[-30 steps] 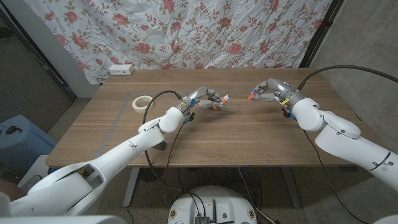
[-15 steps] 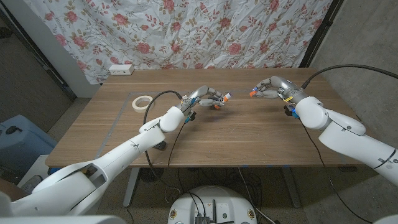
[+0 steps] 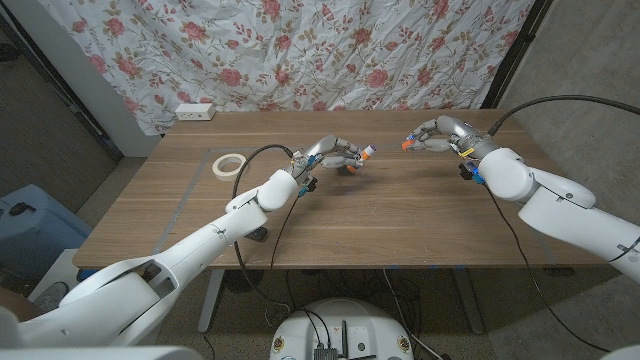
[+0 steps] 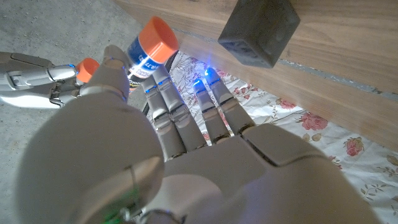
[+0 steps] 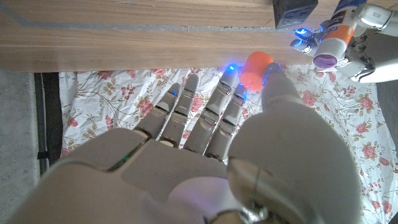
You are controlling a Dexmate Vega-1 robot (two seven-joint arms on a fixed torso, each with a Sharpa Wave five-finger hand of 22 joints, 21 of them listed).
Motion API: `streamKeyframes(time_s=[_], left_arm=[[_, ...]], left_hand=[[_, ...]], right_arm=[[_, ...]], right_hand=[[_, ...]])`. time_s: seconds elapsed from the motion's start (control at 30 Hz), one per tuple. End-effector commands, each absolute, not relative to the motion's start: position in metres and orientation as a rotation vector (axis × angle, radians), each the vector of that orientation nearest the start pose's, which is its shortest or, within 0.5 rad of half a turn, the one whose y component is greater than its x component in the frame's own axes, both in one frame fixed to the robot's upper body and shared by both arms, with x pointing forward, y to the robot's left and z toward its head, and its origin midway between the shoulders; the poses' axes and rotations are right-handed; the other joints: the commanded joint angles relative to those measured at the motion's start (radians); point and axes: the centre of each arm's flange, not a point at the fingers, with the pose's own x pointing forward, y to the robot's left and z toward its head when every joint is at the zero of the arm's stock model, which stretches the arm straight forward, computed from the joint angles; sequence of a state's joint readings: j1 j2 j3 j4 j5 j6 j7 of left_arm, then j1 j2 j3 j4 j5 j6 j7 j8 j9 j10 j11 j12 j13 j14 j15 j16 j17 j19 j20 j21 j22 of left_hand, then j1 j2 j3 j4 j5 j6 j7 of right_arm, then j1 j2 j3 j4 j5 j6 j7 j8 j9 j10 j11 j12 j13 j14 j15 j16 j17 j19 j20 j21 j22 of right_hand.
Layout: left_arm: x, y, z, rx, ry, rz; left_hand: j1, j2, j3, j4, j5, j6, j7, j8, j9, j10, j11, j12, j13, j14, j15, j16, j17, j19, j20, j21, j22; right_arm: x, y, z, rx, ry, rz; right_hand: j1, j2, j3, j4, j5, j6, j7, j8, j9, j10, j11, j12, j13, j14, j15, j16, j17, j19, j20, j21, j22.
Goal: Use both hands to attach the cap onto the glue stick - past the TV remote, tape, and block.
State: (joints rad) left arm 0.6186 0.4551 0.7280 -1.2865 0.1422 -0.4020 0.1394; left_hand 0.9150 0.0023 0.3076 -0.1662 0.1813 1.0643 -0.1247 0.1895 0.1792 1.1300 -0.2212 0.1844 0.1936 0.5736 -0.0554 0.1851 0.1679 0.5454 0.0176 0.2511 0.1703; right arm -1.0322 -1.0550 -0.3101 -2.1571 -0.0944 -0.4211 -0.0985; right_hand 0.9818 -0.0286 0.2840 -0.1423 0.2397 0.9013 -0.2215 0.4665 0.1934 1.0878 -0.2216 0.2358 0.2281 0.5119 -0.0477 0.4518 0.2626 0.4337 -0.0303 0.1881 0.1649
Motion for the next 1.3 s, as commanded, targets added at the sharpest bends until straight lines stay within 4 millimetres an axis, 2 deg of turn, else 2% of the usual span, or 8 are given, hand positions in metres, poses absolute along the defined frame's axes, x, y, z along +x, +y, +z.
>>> streamKeyframes(time_s=[0.03, 0.5, 0.67, 1.3], left_arm=[[0.631, 0.098, 0.001, 0.806, -0.915, -0.405], [0.630, 0.097, 0.003, 0.865, -0.915, -0.432], [0.630, 0.097, 0.003, 0.870, -0.917, -0.433], [0.630, 0.094, 0.006, 0.878, -0.931, -0.438]], left_hand=[[0.021, 0.027, 0.005, 0.000, 0.005, 0.016, 0.015, 0.009, 0.018, -0.004, 0.003, 0.007, 0.001, 0.012, -0.111, 0.002, 0.000, -0.009, -0.014, -0.010, 0.003], [0.021, 0.031, 0.008, 0.001, 0.006, 0.020, 0.014, 0.011, 0.018, 0.000, 0.002, 0.009, 0.002, 0.017, -0.118, 0.002, 0.000, -0.016, -0.011, -0.018, 0.003], [0.021, 0.030, 0.009, 0.001, 0.006, 0.019, 0.016, 0.011, 0.018, 0.001, 0.002, 0.009, 0.002, 0.019, -0.118, 0.002, 0.000, -0.024, -0.018, -0.024, 0.003], [0.021, 0.029, 0.010, 0.000, 0.005, 0.022, 0.014, 0.012, 0.018, 0.004, 0.002, 0.010, 0.002, 0.022, -0.120, 0.000, 0.000, -0.040, -0.008, -0.038, 0.003]], right_arm=[[0.509, -0.268, 0.069, -1.172, -0.569, -0.012], [0.508, -0.256, 0.078, -1.204, -0.557, 0.073], [0.508, -0.254, 0.081, -1.212, -0.543, 0.107], [0.514, -0.241, 0.079, -1.231, -0.539, 0.161]], right_hand=[[0.006, 0.014, -0.003, -0.002, -0.006, -0.001, -0.001, -0.002, 0.005, 0.001, 0.001, -0.006, 0.004, -0.009, -0.141, 0.003, 0.004, -0.009, 0.002, -0.002, 0.002], [0.002, 0.015, -0.010, -0.001, -0.009, -0.001, -0.001, -0.007, 0.005, -0.001, 0.001, -0.008, 0.007, -0.012, -0.136, 0.002, 0.002, -0.012, 0.007, -0.002, 0.002], [0.004, 0.016, -0.012, -0.002, -0.010, -0.001, -0.001, -0.009, 0.005, -0.001, 0.001, -0.009, 0.009, -0.012, -0.137, 0.004, 0.003, -0.012, 0.008, -0.002, 0.002], [0.004, 0.020, -0.018, -0.002, -0.013, -0.003, -0.001, -0.016, 0.004, -0.004, 0.001, -0.012, 0.010, -0.014, -0.136, 0.005, 0.002, -0.011, 0.011, -0.001, 0.002]])
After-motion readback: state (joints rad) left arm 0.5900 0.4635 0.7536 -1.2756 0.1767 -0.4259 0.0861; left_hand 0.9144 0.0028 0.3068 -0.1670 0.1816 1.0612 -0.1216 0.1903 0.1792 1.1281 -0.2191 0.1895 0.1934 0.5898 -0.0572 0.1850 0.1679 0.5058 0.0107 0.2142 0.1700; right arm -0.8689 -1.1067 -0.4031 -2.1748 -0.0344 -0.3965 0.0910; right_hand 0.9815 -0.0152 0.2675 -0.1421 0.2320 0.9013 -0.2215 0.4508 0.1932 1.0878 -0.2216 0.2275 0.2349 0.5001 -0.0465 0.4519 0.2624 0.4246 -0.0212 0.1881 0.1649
